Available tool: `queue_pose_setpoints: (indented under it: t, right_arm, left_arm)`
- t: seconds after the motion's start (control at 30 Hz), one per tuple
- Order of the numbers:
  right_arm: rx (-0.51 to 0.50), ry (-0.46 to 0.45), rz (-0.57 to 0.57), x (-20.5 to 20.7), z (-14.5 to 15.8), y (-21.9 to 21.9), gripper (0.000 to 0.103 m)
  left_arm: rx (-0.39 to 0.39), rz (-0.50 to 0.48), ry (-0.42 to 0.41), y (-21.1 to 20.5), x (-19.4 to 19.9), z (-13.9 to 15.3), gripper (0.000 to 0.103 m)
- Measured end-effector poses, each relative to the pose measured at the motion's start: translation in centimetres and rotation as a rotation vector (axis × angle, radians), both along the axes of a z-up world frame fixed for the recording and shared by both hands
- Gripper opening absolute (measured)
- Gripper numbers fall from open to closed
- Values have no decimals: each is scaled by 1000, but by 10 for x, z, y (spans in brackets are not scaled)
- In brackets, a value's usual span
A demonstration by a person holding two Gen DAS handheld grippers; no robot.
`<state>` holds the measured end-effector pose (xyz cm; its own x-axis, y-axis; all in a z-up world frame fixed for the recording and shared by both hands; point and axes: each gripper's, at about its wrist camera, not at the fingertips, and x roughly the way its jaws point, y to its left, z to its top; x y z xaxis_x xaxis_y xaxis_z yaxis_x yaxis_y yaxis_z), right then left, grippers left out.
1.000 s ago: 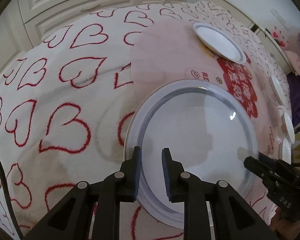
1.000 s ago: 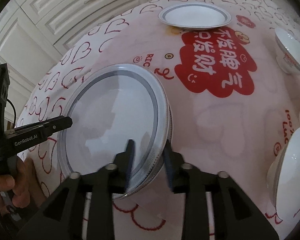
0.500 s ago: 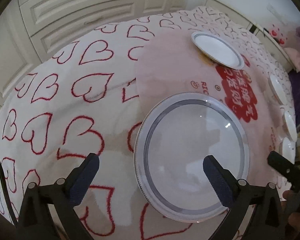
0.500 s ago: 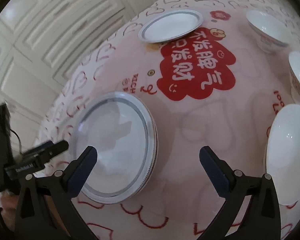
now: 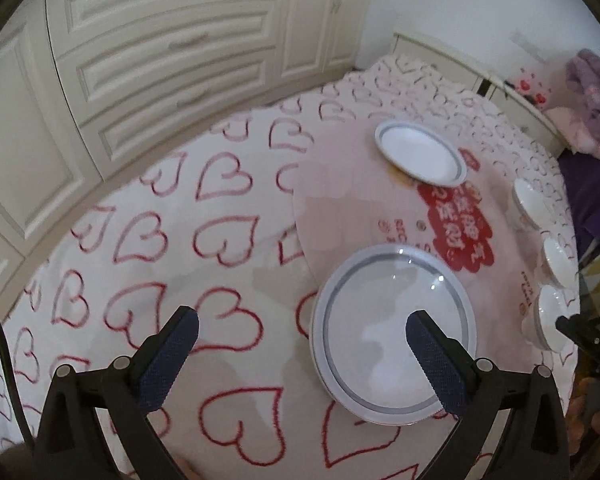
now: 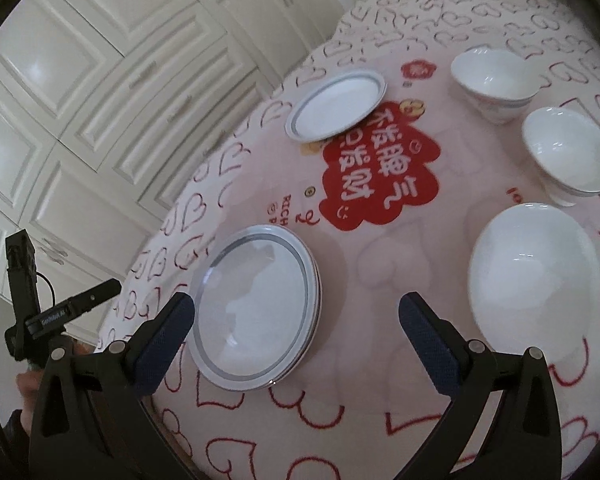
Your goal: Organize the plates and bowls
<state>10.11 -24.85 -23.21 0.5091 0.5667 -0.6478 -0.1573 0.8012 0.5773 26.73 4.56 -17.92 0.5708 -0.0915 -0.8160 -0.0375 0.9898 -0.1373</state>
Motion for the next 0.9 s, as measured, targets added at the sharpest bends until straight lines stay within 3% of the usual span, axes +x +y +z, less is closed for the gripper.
queue_pose_setpoints:
  t: [0.3,0.53,0.7,0.9]
  right_arm:
    - [182,-67,-152,-29,13,-44,103]
    - [167,-64,-162,-24,18,-43,103]
    - [94,-64,-114,-3,21,-27,103]
    - [49,-64,-56,56,23,-6,103]
  left_arm:
    - [-56,-61,-163,15,-41,18,102]
    - [-98,-75,-163,32,-49,15,102]
    - [-91,-80,-148,27,-29,23,102]
    - [-85,-98,-106,2,34,32,102]
